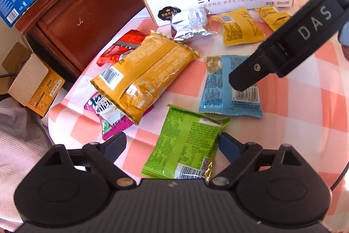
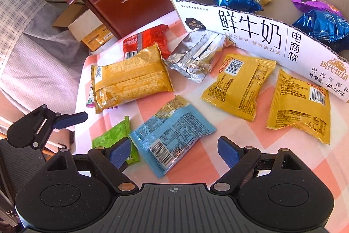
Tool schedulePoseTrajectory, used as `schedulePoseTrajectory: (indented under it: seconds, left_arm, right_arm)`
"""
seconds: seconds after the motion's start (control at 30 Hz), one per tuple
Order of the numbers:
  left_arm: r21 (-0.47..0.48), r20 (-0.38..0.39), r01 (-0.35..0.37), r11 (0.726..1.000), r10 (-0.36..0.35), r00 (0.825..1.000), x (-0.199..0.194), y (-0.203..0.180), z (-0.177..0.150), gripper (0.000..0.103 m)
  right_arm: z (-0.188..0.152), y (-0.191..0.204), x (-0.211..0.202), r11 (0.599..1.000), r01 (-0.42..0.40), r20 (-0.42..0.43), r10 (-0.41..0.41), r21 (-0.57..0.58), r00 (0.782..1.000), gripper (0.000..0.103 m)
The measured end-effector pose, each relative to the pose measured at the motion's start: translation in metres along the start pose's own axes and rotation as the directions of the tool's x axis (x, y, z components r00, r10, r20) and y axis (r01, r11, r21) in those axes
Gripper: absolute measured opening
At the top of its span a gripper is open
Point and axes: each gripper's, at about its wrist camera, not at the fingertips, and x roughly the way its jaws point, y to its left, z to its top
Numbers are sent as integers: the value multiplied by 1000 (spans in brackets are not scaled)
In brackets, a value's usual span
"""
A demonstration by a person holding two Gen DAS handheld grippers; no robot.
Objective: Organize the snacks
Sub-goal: 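Withdraw both tools from the box toward the remaining snacks on the table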
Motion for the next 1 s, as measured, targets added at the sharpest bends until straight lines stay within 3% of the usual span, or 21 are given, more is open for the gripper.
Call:
schedulePoseTrajectory:
  seconds: [0.3,0.5,0.67,0.87,1.0]
  left_arm:
    - [-169,-34,-38,985,33,999,6,23,0,87]
    - [-319,-74,-22,948,-2,997,14,43,-1,87]
    - [-333,-82,-53,941,27,996,15,45,-1,88]
    - [-336,-78,-52,940,28,997,16,46,1,88]
    - [-336,-74,-46,941,22,997,17,46,1,88]
  right_arm:
    - [2,1,15,1000,28,4,-28,-8,1000,86]
    - [6,16,19,995,52,61,-47,-87,997,87]
    - [7,18,30,986,93,55,-87,-139,995,87]
    - [4,22,34,971,94,86,-77,-222,993,88]
    - [0,23,29,943,84,72,-63,-323,995,70]
